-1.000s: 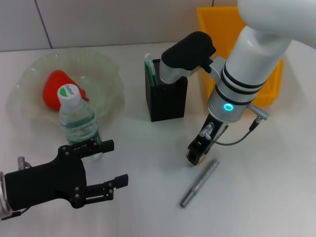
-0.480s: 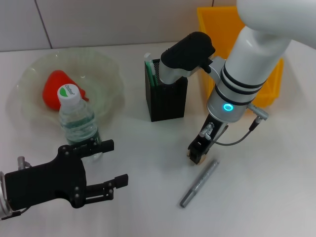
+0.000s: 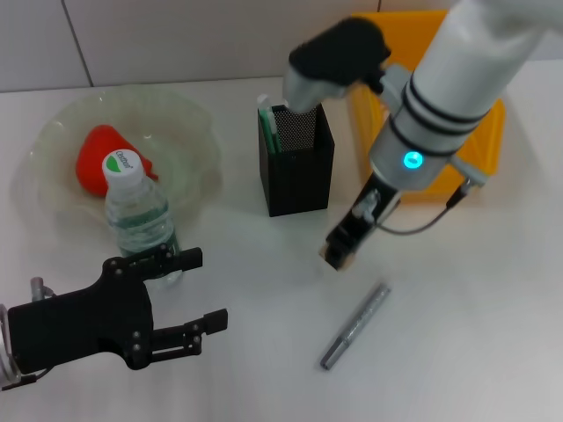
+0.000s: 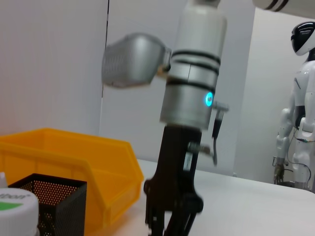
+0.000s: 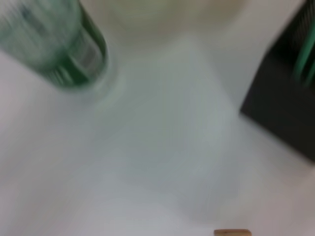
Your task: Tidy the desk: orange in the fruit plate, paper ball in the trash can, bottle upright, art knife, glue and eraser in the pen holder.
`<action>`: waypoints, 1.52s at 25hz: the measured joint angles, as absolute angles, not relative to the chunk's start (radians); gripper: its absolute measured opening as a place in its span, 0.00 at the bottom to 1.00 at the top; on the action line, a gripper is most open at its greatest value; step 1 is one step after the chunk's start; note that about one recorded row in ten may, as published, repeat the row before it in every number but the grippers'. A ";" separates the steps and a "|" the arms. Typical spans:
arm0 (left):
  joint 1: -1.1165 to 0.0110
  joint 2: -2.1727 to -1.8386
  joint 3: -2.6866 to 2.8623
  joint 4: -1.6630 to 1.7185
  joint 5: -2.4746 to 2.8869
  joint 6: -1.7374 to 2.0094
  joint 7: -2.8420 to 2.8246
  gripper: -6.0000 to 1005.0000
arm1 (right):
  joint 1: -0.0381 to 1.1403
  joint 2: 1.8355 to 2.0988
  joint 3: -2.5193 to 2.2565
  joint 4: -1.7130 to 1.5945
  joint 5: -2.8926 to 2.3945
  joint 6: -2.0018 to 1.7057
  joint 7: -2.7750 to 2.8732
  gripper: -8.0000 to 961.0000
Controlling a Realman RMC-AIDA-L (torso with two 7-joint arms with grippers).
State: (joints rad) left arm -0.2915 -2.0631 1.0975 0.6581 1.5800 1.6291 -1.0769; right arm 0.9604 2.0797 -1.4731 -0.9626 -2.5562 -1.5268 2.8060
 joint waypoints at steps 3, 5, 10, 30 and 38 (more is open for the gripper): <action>-0.292 -2.063 1.097 0.659 1.580 1.630 -1.077 0.81 | 0.956 2.077 -1.392 -1.061 -2.558 -1.593 2.793 0.27; -0.292 -2.063 1.096 0.660 1.580 1.632 -1.077 0.81 | 0.957 2.071 -1.341 -1.117 -2.563 -1.621 2.787 0.27; -0.291 -2.063 1.095 0.660 1.580 1.635 -1.077 0.81 | 0.986 2.056 -1.245 -1.213 -2.628 -1.632 2.785 0.27; -0.296 -2.065 1.096 0.661 1.577 1.646 -1.077 0.81 | 1.044 2.072 -1.206 -1.005 -2.673 -1.369 2.720 0.27; -0.290 -2.065 1.095 0.661 1.577 1.646 -1.077 0.81 | 1.042 2.075 -1.198 -0.994 -2.669 -1.361 2.710 0.41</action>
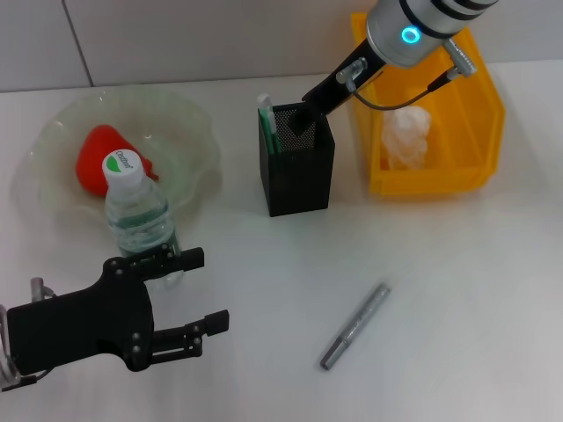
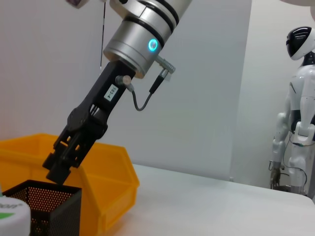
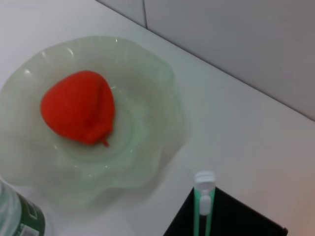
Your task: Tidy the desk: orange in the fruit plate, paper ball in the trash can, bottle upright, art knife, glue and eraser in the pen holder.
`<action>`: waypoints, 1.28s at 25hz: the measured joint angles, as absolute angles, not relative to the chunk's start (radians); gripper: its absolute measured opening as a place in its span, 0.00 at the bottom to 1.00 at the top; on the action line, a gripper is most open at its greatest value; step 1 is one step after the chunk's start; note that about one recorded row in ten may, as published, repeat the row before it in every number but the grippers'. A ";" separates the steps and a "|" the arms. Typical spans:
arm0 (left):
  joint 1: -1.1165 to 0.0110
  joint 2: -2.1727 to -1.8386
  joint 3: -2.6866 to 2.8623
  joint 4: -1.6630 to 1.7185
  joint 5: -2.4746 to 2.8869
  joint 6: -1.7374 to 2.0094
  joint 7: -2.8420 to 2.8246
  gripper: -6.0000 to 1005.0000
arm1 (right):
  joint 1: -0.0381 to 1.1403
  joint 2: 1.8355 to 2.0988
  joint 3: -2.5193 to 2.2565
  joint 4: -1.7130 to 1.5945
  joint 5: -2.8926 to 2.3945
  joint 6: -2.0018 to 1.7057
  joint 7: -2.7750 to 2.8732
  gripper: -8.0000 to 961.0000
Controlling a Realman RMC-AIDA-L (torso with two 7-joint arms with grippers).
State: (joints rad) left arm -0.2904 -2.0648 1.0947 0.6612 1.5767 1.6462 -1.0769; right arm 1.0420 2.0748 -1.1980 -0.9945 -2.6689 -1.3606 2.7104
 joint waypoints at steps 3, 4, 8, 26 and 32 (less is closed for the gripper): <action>-0.289 -2.065 1.092 0.661 1.576 1.649 -1.077 0.81 | 1.033 2.075 -1.188 -1.041 -2.660 -1.394 2.712 0.47; -0.288 -2.065 1.090 0.661 1.576 1.650 -1.077 0.81 | 1.020 2.075 -1.169 -1.102 -2.651 -1.437 2.714 0.50; -0.287 -2.065 1.089 0.658 1.575 1.651 -1.077 0.81 | 0.995 2.075 -1.141 -1.195 -2.626 -1.505 2.714 0.63; -0.286 -2.069 1.078 0.639 1.546 1.650 -1.089 0.81 | 0.801 2.049 -0.927 -1.488 -2.496 -1.920 2.556 0.62; -0.288 -2.069 1.083 0.633 1.519 1.653 -1.090 0.81 | 0.742 2.033 -0.921 -1.490 -2.466 -1.894 2.526 0.62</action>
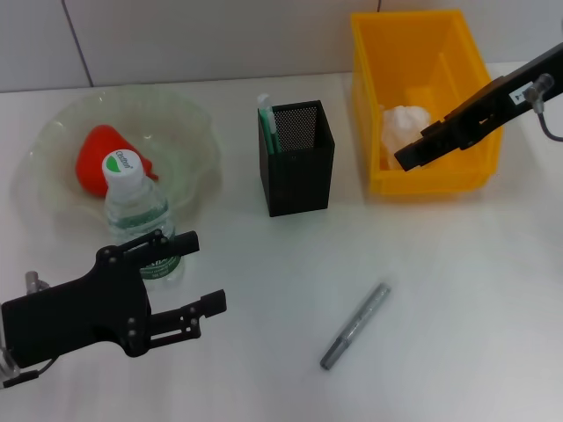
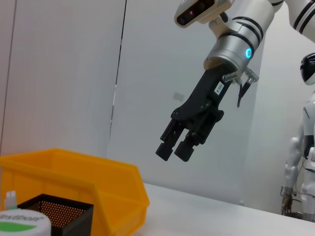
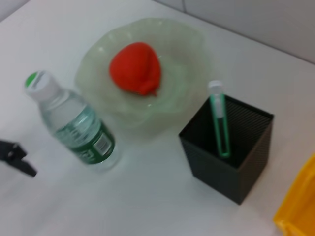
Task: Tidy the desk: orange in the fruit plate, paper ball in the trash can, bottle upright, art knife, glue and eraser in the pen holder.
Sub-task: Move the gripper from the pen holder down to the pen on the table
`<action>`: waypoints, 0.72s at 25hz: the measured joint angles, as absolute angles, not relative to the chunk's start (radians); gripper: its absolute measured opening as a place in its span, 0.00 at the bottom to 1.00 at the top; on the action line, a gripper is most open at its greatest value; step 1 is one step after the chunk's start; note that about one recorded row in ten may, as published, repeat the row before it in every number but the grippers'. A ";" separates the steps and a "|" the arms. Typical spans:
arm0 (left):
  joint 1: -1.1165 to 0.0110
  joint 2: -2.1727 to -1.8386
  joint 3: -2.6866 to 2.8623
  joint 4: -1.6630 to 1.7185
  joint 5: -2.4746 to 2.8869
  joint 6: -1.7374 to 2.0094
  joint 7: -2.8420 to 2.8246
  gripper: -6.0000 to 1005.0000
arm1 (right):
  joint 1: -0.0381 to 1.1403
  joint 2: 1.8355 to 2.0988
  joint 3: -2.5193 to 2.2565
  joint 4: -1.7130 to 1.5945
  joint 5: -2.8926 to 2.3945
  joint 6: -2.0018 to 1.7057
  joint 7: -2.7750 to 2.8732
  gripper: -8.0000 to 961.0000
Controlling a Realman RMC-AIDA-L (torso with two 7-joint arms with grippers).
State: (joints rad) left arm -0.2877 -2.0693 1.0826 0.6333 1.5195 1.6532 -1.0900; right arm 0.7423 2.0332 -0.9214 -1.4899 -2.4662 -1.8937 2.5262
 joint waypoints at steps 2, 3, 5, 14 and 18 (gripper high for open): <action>-0.290 -2.069 1.086 0.633 1.519 1.655 -1.090 0.81 | 0.742 2.032 -0.937 -1.484 -2.442 -1.942 2.435 0.62; -0.290 -2.069 1.086 0.633 1.519 1.655 -1.090 0.81 | 0.742 2.032 -0.937 -1.484 -2.442 -1.942 2.435 0.62; -0.291 -2.069 1.087 0.633 1.519 1.657 -1.090 0.81 | 0.751 2.032 -0.964 -1.473 -2.428 -2.008 2.318 0.62; -0.286 -2.069 1.078 0.628 1.518 1.657 -1.089 0.81 | 0.787 2.043 -1.133 -1.467 -2.428 -2.130 1.917 0.61; -0.285 -2.071 1.078 0.625 1.506 1.657 -1.089 0.81 | 0.794 2.065 -1.207 -1.425 -2.492 -2.092 1.782 0.61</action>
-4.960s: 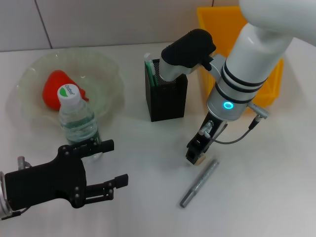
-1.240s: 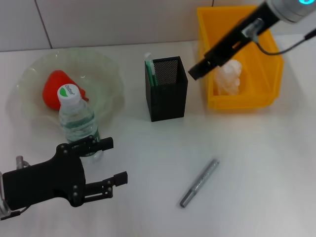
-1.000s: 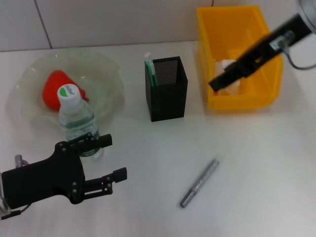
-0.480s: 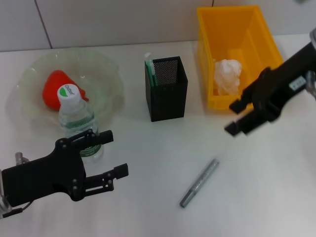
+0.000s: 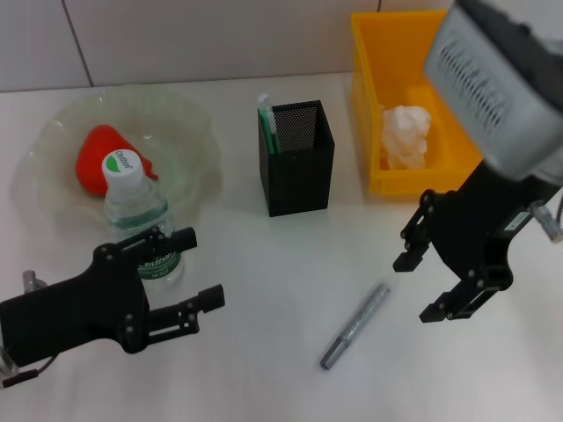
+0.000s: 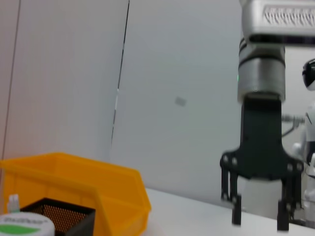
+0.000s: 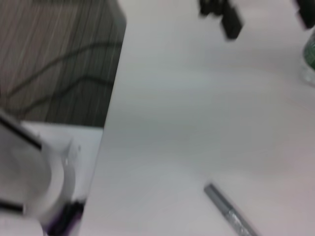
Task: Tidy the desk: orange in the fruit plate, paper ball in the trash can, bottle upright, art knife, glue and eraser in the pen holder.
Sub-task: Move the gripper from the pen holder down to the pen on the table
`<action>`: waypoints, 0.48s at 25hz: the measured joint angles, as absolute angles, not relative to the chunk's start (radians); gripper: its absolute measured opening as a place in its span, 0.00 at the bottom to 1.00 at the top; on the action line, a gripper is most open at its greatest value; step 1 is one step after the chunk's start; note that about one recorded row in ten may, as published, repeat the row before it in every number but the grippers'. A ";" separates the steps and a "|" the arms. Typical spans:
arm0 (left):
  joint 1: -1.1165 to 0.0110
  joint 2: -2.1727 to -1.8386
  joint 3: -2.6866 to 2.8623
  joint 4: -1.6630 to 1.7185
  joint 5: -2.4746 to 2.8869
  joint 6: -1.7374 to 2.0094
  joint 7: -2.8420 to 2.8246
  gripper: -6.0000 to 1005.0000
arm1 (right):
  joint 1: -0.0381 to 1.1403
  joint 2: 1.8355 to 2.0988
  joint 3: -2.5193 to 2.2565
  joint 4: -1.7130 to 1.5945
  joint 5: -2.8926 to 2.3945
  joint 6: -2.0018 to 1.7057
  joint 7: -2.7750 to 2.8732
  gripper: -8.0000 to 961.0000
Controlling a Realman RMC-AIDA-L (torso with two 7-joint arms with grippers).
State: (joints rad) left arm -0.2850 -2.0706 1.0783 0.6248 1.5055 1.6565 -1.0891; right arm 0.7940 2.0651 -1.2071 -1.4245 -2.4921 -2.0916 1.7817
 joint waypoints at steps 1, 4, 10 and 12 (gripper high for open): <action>-0.284 -2.070 1.078 0.624 1.495 1.657 -1.089 0.81 | 0.796 2.071 -1.223 -1.418 -2.511 -2.081 1.754 0.61; -0.280 -2.067 1.070 0.627 1.475 1.660 -1.089 0.81 | 0.799 2.078 -1.251 -1.419 -2.527 -2.045 1.663 0.61; -0.288 -2.067 1.068 0.631 1.475 1.656 -1.088 0.81 | 0.799 2.078 -1.259 -1.423 -2.530 -2.020 1.577 0.61; -0.289 -2.067 1.067 0.631 1.475 1.650 -1.085 0.81 | 0.806 2.078 -1.282 -1.417 -2.531 -2.012 1.555 0.61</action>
